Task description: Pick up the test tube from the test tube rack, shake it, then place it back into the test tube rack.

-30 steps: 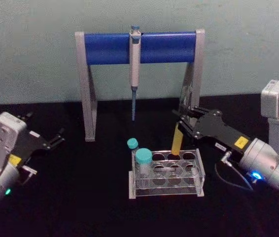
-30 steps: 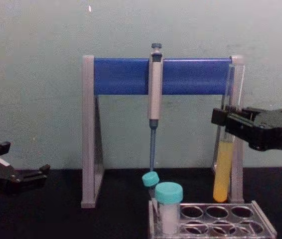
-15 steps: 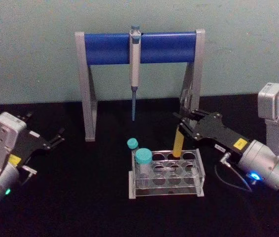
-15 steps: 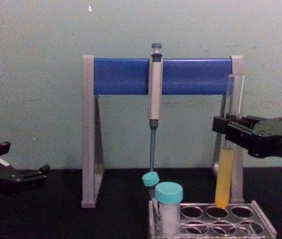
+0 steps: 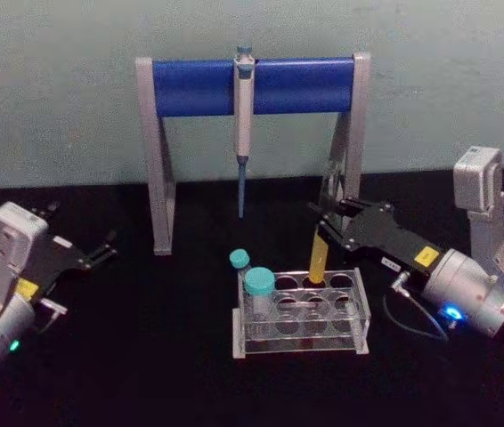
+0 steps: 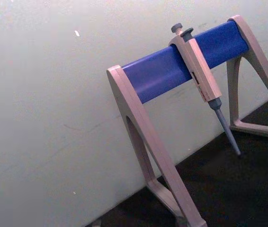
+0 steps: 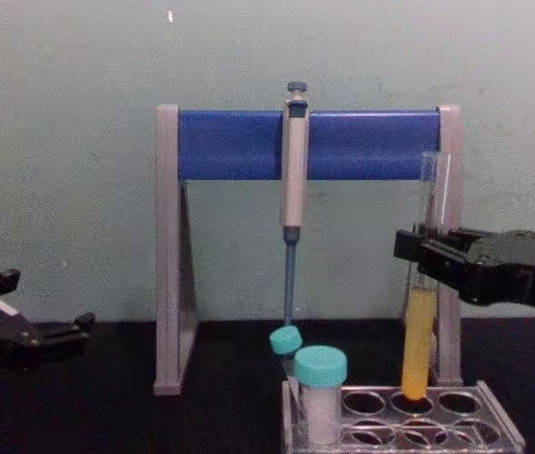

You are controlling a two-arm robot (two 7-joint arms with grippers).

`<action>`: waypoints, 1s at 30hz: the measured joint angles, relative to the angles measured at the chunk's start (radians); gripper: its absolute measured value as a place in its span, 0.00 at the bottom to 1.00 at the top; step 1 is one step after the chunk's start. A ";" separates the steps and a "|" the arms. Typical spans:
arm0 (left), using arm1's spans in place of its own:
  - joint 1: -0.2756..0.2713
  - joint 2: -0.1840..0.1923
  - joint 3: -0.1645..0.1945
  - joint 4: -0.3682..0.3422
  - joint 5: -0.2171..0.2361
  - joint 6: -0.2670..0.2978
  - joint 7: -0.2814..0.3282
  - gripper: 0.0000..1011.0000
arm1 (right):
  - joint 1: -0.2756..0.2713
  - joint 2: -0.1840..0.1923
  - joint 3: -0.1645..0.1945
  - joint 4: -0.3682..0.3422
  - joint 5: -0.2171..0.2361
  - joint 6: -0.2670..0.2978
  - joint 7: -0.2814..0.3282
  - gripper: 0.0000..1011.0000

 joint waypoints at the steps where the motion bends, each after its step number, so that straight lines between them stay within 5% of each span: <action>1: 0.000 0.000 0.000 0.000 0.000 0.000 0.000 1.00 | 0.003 -0.001 -0.001 0.004 -0.001 0.001 0.001 0.23; 30: 0.000 0.000 0.000 0.000 0.000 0.000 0.000 1.00 | -0.001 -0.003 -0.030 0.045 -0.017 0.033 0.003 0.23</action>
